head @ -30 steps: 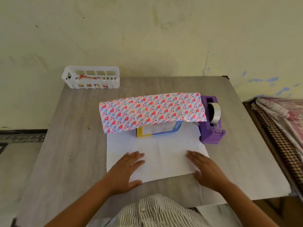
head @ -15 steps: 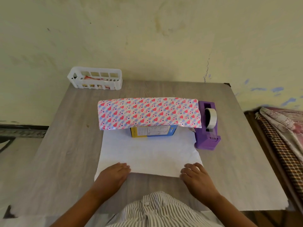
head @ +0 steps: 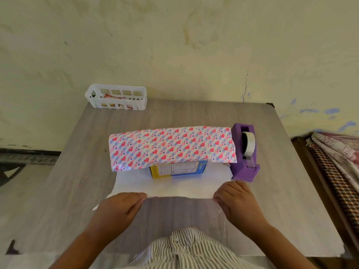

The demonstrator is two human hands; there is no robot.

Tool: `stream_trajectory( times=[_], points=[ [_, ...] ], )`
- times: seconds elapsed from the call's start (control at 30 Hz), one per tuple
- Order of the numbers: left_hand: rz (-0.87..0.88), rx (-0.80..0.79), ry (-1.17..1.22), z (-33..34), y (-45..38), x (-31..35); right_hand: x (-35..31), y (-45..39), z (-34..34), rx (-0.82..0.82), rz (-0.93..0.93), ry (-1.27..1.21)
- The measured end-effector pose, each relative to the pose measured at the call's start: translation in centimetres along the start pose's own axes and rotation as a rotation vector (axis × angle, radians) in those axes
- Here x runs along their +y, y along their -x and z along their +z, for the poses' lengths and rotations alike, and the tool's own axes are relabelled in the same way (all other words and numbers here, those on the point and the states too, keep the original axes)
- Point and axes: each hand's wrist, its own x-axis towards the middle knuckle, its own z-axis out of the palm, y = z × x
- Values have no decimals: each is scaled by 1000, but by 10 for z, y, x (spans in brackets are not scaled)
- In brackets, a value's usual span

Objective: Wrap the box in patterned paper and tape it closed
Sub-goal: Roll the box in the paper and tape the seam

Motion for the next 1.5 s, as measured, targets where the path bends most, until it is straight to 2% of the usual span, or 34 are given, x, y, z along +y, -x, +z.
stream_trajectory(
  times=[0.13, 0.3, 0.37, 0.53, 0.63, 0.73, 0.77, 0.83, 0.9, 0.93, 0.97, 1.03, 1.1, 1.2, 1.27, 1.43, 1.5],
  points=[
    [26, 32, -34, -30, -7, 15, 6, -4, -26, 60, 23, -68],
    [-10, 23, 21, -49, -21, 16, 17, -25, -49, 26, -3, -98],
    [-44, -38, 97, -50, -33, 9, 21, -42, -51, -34, 11, -169],
    [-188, -334, 197, -43, -65, -8, 34, -89, -40, -312, 63, -331],
    [-262, -405, 96, -40, -78, -7, 35, -104, -35, -440, 159, -418],
    [-301, -396, -88, -45, -88, -2, 31, -107, -35, -446, 184, -397],
    [-296, -388, -182, -46, -89, 2, 30, -106, -35, -442, 179, -366],
    [-234, -266, -307, -40, -90, 16, 28, -105, -31, -416, 184, -293],
    [-71, -55, -150, -24, -82, 42, 25, -103, -27, -376, 205, -223],
    [16, -6, -22, -18, -77, 59, 22, -102, -26, -367, 215, -195],
    [88, -49, 61, -9, -72, 73, 22, -102, -23, -362, 220, -183],
    [164, -219, 42, 7, -66, 88, 20, -101, -21, -361, 226, -185],
    [136, -398, -44, 17, -72, 88, 20, -101, -22, -356, 244, -205],
    [154, -493, -31, 37, -85, 73, 17, -100, -26, -424, 265, -193],
    [203, -470, -57, 46, -93, 62, 15, -94, -29, -439, 292, -180],
    [236, -421, -155, 55, -93, 50, 39, -68, -34, -385, 633, -230],
    [238, -391, -153, 55, -91, 52, 55, -58, -32, -368, 663, -279]
  ],
)
